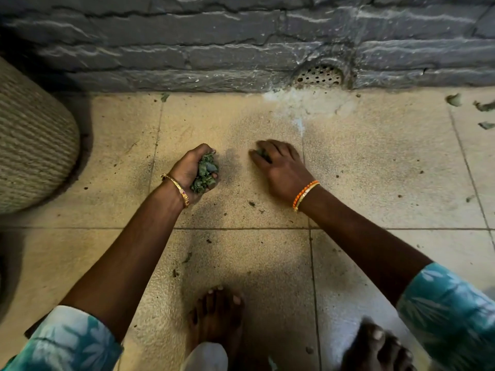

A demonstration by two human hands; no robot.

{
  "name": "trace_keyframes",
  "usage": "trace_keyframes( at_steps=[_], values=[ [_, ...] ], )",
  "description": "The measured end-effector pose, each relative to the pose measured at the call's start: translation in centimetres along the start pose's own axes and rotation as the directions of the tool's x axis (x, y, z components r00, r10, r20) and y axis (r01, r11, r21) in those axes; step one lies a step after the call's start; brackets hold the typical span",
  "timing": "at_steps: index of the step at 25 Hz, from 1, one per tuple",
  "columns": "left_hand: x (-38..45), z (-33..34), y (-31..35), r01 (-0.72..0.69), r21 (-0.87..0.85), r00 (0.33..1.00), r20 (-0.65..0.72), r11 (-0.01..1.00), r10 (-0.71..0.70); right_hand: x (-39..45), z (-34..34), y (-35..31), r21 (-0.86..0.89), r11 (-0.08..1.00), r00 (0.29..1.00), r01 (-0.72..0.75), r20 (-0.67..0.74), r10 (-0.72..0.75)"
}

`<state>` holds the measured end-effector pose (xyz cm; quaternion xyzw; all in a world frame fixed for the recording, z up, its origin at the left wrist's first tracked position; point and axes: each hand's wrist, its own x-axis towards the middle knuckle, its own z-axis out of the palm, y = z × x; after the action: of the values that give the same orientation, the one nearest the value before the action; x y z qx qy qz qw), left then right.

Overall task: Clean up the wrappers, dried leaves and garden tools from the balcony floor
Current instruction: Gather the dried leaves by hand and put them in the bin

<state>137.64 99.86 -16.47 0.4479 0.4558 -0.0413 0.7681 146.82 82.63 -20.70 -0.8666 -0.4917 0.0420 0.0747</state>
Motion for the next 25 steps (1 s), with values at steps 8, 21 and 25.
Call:
trace_keyframes(
  at_steps=[8,21,25],
  values=[
    [0.0,3.5,-0.5,0.001,0.081,0.999,0.032,0.997,-0.004,-6.4,0.7,1.4,0.158,0.984,0.989,-0.082,-0.108,0.100],
    [-0.1,11.4,-2.6,0.202,0.071,0.908,0.360,0.977,-0.214,-5.6,-8.7,7.2,0.871,-0.463,0.646,0.164,0.260,0.718],
    [-1.5,16.4,-3.8,0.221,0.138,0.859,0.441,0.966,-0.259,-5.6,-8.8,6.2,0.808,-0.491,0.524,0.325,0.279,0.805]
  ],
)
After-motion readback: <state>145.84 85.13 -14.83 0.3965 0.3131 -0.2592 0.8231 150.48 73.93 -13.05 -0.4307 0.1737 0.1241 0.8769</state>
